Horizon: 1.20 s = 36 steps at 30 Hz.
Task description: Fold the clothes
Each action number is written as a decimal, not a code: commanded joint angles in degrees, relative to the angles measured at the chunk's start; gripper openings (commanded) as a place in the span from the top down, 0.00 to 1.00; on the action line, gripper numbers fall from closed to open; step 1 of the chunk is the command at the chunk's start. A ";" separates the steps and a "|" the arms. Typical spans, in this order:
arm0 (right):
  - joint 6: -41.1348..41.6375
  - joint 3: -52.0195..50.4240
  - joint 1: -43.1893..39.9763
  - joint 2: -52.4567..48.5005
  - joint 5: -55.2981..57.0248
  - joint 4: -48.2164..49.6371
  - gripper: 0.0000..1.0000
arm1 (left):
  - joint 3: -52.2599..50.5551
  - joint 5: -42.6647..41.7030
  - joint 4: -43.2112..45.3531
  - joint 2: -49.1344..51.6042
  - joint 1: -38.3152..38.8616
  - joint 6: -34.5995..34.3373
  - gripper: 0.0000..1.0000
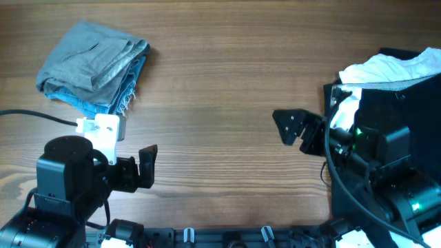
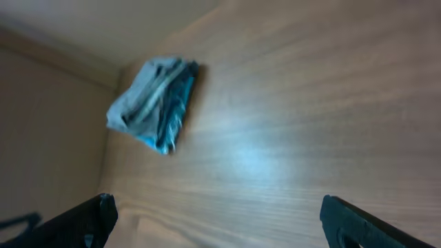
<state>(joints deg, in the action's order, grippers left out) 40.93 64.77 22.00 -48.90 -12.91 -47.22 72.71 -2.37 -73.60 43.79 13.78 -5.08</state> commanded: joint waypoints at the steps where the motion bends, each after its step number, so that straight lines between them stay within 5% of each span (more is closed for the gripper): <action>1: -17.44 -5.29 0.17 2.95 -0.92 18.32 0.00 | 0.07 0.94 0.02 -0.28 0.37 -0.76 0.00; 3: -29.05 -15.13 0.17 8.24 -4.04 33.05 0.00 | 0.07 0.94 0.02 -0.28 0.37 -0.76 0.00; 5: -31.91 -27.30 0.11 15.56 -0.74 42.12 0.00 | 0.07 0.94 0.02 -0.28 0.37 -0.76 0.00; 12: -31.91 -54.07 -1.46 48.92 1.79 43.91 0.00 | 0.07 0.94 0.02 -0.28 0.37 -0.76 0.00; 18: -31.82 -64.52 -2.10 48.72 5.66 50.97 0.00 | 0.07 0.94 0.02 -0.28 0.37 -0.76 0.00; 36: -31.82 -64.48 -2.10 48.09 5.62 47.78 0.00 | -0.09 1.81 0.61 -0.79 -1.14 -0.79 0.00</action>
<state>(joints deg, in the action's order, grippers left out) 9.74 0.34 20.14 -1.17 -8.45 0.40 72.60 -1.54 -73.91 43.57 13.87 -5.10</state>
